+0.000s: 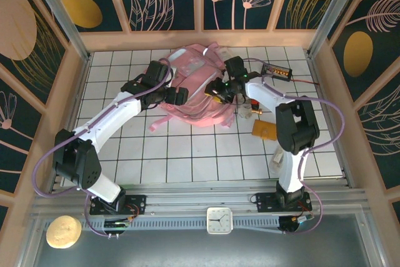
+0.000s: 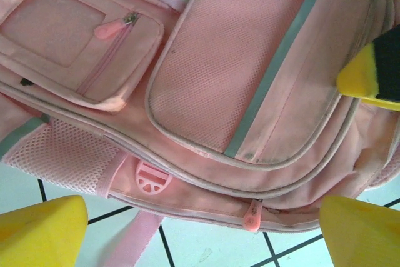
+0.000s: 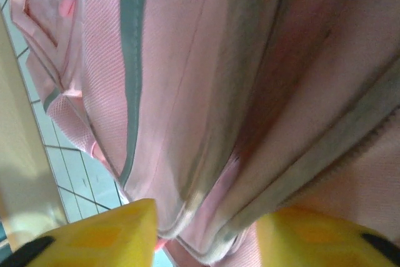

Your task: Pack the student bag

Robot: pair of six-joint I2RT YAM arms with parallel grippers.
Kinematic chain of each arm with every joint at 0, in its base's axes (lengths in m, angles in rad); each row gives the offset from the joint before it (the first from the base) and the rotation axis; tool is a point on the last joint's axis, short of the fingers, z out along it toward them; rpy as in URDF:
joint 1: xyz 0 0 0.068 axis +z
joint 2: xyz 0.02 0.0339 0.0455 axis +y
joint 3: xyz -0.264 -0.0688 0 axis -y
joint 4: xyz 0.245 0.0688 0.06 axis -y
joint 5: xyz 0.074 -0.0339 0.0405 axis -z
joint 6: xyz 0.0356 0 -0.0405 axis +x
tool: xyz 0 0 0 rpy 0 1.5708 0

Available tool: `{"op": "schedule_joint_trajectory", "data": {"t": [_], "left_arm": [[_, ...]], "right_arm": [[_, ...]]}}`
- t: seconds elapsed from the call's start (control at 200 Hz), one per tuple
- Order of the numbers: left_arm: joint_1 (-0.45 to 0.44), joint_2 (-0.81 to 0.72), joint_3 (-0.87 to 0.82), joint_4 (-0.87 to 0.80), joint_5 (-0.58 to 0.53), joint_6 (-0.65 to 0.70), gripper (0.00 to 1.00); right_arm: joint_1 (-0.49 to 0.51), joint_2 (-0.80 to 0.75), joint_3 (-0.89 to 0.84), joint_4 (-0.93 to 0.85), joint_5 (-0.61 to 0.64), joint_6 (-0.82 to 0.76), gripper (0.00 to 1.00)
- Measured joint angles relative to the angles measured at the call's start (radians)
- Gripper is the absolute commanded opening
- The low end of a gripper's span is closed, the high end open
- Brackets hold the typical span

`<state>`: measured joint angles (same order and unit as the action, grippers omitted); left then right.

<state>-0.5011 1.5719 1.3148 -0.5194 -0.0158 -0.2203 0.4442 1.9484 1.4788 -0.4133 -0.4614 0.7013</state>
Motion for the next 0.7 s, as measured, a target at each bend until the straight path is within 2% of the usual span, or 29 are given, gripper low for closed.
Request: {"op": "schedule_joint_trajectory", "data": {"t": [0.21,0.48,0.701], "left_arm": [[0.0,0.004,0.0,0.003,0.016,0.023,0.93],[0.0,0.004,-0.016,0.043,0.071,0.056,0.92],[-0.016,0.034,-0.017,0.093,0.12,0.139,0.93]], "right_arm": [[-0.002,0.063,0.108,-0.024,0.002,0.005,0.0],[-0.001,0.063,0.159,-0.048,0.006,0.012,0.0],[0.01,0.041,0.16,-0.047,-0.002,0.059,0.0]]}}
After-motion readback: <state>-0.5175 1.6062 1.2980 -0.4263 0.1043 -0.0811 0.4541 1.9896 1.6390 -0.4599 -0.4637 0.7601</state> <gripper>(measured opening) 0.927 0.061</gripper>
